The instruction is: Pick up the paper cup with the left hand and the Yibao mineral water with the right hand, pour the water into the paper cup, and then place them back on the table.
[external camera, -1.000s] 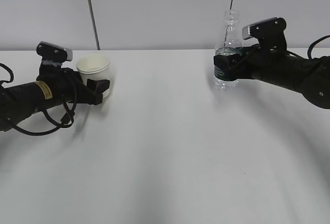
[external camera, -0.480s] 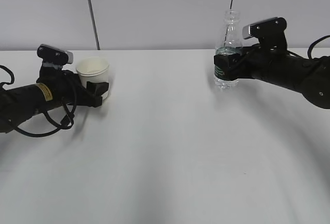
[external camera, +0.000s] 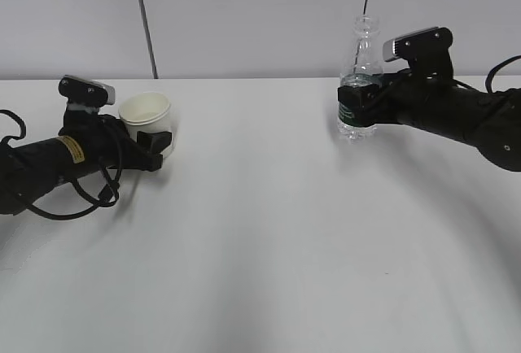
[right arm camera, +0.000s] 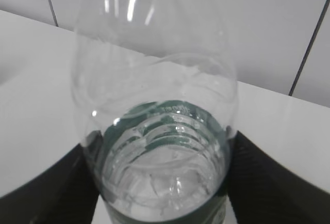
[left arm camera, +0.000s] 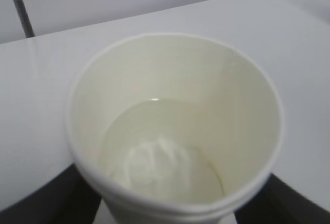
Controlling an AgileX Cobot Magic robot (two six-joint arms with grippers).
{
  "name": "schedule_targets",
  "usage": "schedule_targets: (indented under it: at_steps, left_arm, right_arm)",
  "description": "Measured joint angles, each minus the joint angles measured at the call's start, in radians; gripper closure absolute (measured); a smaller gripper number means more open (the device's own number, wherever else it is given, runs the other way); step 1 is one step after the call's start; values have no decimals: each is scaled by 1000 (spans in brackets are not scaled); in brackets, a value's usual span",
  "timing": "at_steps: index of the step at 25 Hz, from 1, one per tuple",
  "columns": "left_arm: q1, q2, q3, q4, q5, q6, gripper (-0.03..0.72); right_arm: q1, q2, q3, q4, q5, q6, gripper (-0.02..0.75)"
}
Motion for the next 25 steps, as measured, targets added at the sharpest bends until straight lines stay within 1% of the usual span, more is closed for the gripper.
schedule_targets:
  at_steps: [5, 7, 9, 11, 14, 18, 25]
  left_arm:
    - [0, 1, 0, -3, -1, 1, 238]
    - [0, 1, 0, -3, -3, 1, 226]
    - [0, 1, 0, -3, -15, 1, 186]
    - [0, 1, -1, -10, -27, 1, 123]
    - [0, 2, -1, -18, -27, 1, 78]
    - [0, 2, -1, -23, -33, 1, 66]
    - [0, -26, 15, -28, -39, 1, 66]
  right_arm:
    - [0, 0, 0, 0, 0, 0, 230]
    - [0, 0, 0, 0, 0, 0, 230]
    - [0, 0, 0, 0, 0, 0, 230]
    - [0, 0, 0, 0, -5, 0, 230]
    - [0, 0, 0, 0, -19, 0, 230]
    - [0, 0, 0, 0, -28, 0, 230]
    - [0, 0, 0, 2, -30, 0, 230]
